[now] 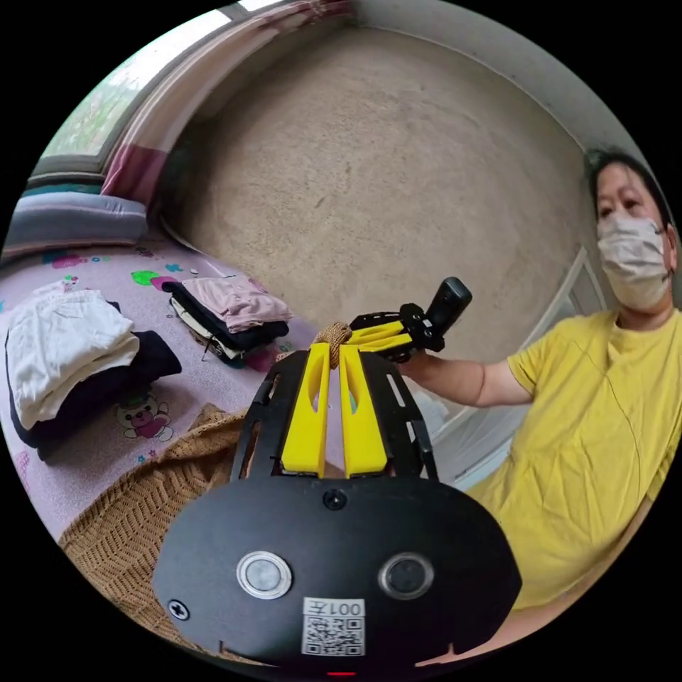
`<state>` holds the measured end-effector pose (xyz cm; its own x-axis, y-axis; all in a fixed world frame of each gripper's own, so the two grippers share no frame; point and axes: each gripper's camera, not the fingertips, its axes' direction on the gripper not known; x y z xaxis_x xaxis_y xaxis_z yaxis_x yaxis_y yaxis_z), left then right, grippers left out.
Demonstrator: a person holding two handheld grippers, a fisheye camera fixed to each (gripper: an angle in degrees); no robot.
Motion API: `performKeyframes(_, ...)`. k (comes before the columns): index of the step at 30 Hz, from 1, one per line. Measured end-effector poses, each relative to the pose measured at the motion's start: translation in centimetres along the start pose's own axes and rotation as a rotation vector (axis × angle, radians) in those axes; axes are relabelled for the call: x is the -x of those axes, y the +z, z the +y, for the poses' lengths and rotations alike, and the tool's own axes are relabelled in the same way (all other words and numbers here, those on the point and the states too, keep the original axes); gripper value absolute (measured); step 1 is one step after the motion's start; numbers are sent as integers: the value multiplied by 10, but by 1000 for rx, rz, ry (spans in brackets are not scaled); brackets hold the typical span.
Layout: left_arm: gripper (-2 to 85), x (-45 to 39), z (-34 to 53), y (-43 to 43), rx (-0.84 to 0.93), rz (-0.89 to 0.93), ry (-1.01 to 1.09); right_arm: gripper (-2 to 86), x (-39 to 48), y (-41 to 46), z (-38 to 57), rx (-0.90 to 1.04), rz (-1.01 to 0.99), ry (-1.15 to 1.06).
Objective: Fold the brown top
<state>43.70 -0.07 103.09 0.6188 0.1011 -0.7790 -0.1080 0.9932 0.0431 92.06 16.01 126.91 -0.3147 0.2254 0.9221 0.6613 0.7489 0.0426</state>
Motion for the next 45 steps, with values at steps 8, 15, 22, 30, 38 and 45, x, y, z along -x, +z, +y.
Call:
performKeyframes(8, -7, -62, 103, 64, 576, -97, 233, 59, 103, 38, 100, 194, -325, 174)
performKeyframes(15, -7, -38, 199, 154, 770, -196, 202, 70, 98, 90, 143, 366, -387, 322)
performKeyframes(22, -9, -61, 232, 185, 918, -223, 513, 47, 49, 173, 150, 327, -688, 451)
performKeyframes(30, -11, -82, 309, 219, 1142, -270, 916, 59, 78, 235, 120, 465, -637, 273)
performKeyframes(38, -11, -73, 331, 228, 1127, -341, 973, 49, 112, 265, 112, 562, -470, 139)
performKeyframes(45, -9, -54, 330, 220, 1090, -421, 986, 18, 100, 234, 117, 503, -511, 145)
